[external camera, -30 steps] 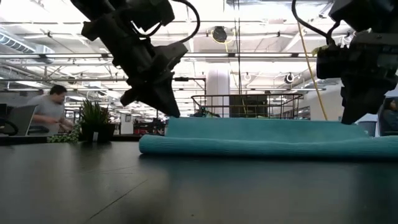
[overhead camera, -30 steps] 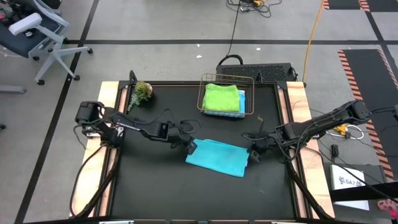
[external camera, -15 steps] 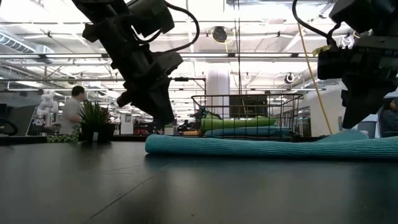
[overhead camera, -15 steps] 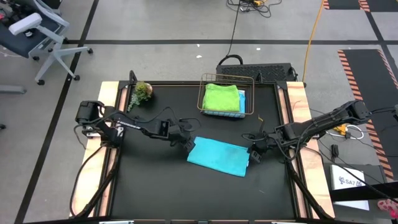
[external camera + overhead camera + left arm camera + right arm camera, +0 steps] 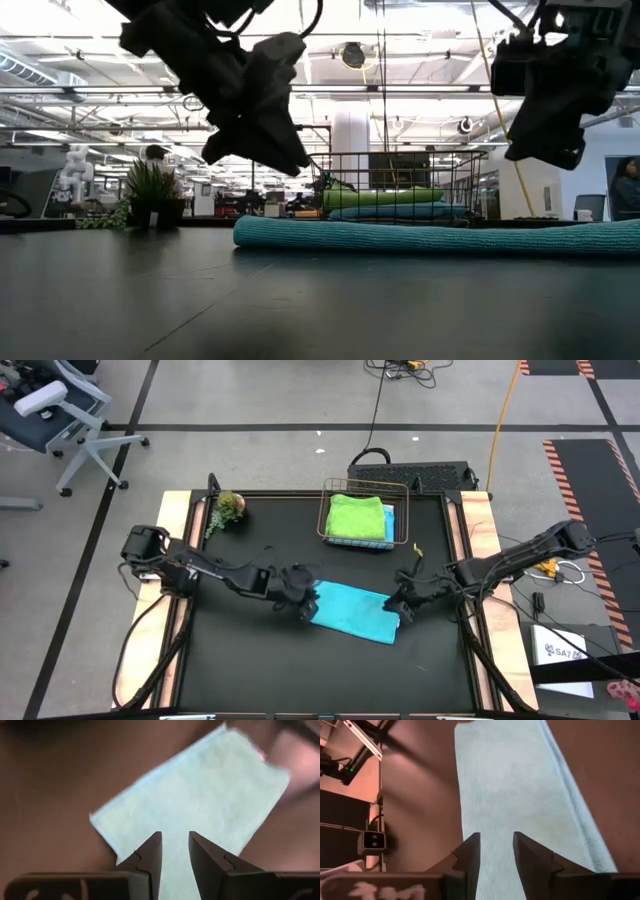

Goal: Fold microfiber towels
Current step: Fold the blue towel

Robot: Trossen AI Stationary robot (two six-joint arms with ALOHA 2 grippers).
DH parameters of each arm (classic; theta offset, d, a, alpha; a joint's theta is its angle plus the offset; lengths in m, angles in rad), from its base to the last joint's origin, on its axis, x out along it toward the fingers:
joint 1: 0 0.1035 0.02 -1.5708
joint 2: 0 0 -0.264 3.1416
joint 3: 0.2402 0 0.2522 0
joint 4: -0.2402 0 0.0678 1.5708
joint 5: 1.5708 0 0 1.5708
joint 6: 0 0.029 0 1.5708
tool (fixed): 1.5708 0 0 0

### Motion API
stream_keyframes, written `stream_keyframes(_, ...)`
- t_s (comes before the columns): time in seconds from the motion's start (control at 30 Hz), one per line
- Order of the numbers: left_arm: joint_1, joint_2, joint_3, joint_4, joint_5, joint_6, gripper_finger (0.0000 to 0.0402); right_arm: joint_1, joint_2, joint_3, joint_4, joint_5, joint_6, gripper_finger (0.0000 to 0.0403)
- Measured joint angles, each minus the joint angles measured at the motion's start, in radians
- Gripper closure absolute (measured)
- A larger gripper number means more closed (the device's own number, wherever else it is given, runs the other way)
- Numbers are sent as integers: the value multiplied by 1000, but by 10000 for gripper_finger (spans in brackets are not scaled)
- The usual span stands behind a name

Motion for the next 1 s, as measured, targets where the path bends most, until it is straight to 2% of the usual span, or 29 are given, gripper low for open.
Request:
stream_keyframes(0.23, -87, 64, -2, -7, -69, -46, 305, 83, 97, 0, 32, -8, 126, 343)
stream_keyframes(0.43, -106, 155, 0, 62, -42, -100, 305, 156, 207, 0, 161, -25, 187, 398)
stream_keyframes(0.5, -113, 171, -2, 54, -32, -117, 305, 168, 250, 2, 219, -12, 190, 398)
stream_keyframes(0.77, -118, 199, 1, 86, -16, -154, 305, 185, 370, 0, 263, 32, 216, 402)
stream_keyframes(1.0, -118, 201, 0, 108, -16, -157, 305, 185, 418, 0, 297, 54, 220, 402)
